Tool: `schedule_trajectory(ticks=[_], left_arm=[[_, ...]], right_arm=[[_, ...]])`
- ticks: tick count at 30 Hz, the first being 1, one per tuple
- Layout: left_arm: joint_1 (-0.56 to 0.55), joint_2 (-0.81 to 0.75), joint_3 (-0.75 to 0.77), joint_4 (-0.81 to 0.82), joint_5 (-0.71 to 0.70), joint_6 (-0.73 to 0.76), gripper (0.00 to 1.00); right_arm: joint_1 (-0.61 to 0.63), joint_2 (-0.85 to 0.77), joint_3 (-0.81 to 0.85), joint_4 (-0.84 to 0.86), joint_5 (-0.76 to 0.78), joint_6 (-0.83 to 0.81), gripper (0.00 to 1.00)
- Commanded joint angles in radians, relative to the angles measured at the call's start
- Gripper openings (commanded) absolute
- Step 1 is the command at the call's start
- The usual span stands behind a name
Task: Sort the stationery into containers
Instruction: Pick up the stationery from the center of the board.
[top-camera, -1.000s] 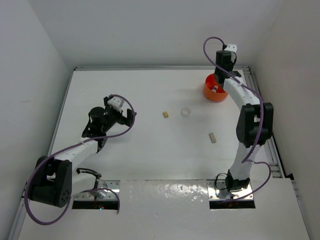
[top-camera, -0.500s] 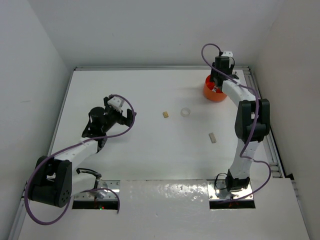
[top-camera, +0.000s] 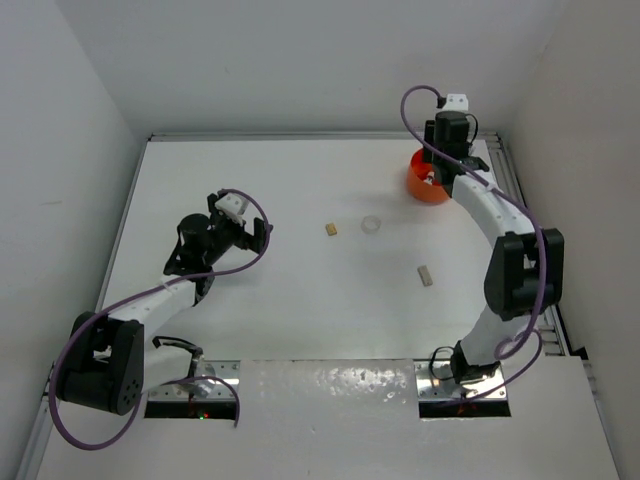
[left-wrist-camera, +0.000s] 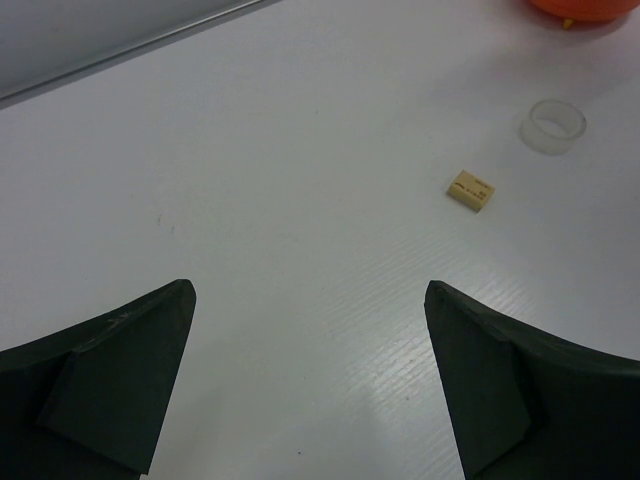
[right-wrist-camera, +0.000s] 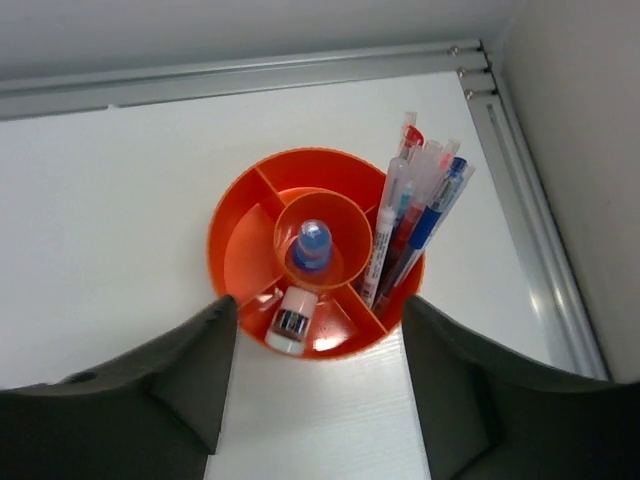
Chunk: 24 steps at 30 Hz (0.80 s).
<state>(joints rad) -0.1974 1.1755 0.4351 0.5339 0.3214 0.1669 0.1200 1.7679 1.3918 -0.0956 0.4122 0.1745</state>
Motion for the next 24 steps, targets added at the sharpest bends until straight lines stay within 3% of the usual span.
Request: schedule_trajectory(ticks=[1,2,3,4,5,6,8,9,10,12,18,24], left_arm=[[-0.010,-0.017,0.004,0.029,0.010,-0.012,0.97],[-0.008,-0.019,0.002,0.029,0.010,-0.012,0.97],[-0.008,-0.022,0.001,0.028,0.008,-0.012,0.97],[-0.010,-0.023,0.002,0.026,0.004,-0.012,0.97],[-0.010,-0.027,-0.001,0.026,0.002,-0.012,0.97],[-0.010,-0.027,-0.002,0.025,-0.002,-0.012,0.97],[-0.010,-0.031,-0.002,0.023,-0.002,-0.012,0.97],[-0.010,-0.031,-0.006,0.024,-0.002,-0.013,0.97],[-0.008,-0.030,-0.007,0.026,-0.002,-0.015,0.97],[-0.010,-0.030,-0.007,0.032,0.007,-0.021,0.97],[-0.022,-0.031,-0.012,0.038,0.016,-0.027,0.97],[-0.031,-0.054,-0.015,0.025,0.004,-0.027,0.97]], right_arm=[[0.044,-0.102,-0.057,0.024,-0.021,0.005,0.36],[0.043,-0.135,-0.075,0.002,-0.048,0.031,0.18],[0.041,-0.148,-0.109,-0.022,-0.071,0.086,0.08],[0.038,-0.160,-0.123,-0.089,-0.128,0.103,0.06],[0.032,-0.168,-0.141,-0.142,-0.145,0.150,0.13],[0.033,-0.168,-0.151,-0.239,-0.159,0.164,0.32],[0.035,-0.163,-0.184,-0.344,-0.214,0.203,0.45],[0.040,-0.163,-0.206,-0.424,-0.254,0.209,0.59],[0.044,-0.166,-0.259,-0.465,-0.269,0.223,0.62],[0.062,-0.176,-0.356,-0.487,-0.283,0.243,0.66],[0.095,-0.225,-0.558,-0.396,-0.262,0.275,0.64],[0.101,-0.154,-0.617,-0.326,-0.247,0.269,0.59]])
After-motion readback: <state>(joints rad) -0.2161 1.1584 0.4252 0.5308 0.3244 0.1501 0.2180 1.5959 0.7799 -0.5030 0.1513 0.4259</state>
